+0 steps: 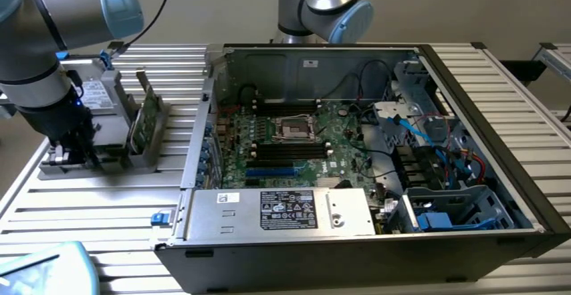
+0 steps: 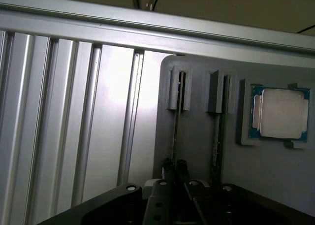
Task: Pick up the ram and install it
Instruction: 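Pick up the ram and move it above insertion slot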
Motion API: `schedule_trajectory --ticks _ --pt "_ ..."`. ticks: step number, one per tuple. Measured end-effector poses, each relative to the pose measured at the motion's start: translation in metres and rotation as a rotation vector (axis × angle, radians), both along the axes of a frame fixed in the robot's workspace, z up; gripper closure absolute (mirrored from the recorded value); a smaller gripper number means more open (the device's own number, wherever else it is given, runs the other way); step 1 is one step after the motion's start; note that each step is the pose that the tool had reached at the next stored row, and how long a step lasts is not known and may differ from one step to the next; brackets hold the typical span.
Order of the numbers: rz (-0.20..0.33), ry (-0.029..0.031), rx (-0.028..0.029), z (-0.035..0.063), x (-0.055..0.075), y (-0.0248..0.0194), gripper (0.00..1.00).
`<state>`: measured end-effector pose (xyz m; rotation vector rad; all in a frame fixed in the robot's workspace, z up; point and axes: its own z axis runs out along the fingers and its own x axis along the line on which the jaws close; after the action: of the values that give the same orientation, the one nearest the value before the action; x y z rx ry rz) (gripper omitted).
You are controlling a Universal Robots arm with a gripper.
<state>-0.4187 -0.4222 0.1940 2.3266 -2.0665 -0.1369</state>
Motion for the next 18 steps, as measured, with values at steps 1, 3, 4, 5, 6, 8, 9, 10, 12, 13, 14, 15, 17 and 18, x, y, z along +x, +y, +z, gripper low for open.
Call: schedule_trajectory --ticks 1,3,4,5,6,8,9,10,12,13,14,15,17,18 --pt "0.0 -0.0002 0.0002 0.0002 0.0 0.0001 0.86" --pt "0.0 0.0001 0.001 0.0015 0.001 0.0 0.86" --pt "0.0 0.0008 0.0013 0.0025 0.001 0.0 0.86" --pt "0.0 0.0013 0.002 0.0034 0.002 -0.0001 0.86" --pt "0.0 0.0022 0.0024 0.0042 0.002 -0.0001 0.86" --pt "0.0 0.0041 0.0031 0.0054 0.003 -0.0001 0.86" --pt "0.0 0.0055 0.0033 0.0062 0.003 -0.0001 0.86" --pt "0.0 0.007 0.0033 0.0069 0.004 -0.0002 0.86" --pt "0.0 0.0098 0.0036 0.0087 0.004 -0.0002 0.86" --pt "0.0 0.0112 0.0036 0.0096 0.005 -0.0002 0.86" --pt "0.0 0.0126 0.0036 0.0105 0.005 -0.0002 0.86" --pt "0.0 0.0139 0.0036 0.0114 0.005 -0.0002 0.86" --pt "0.0 0.0165 0.0036 0.0129 0.005 -0.0002 0.86" --pt "0.0 0.0177 0.0036 0.0136 0.005 -0.0002 0.86"
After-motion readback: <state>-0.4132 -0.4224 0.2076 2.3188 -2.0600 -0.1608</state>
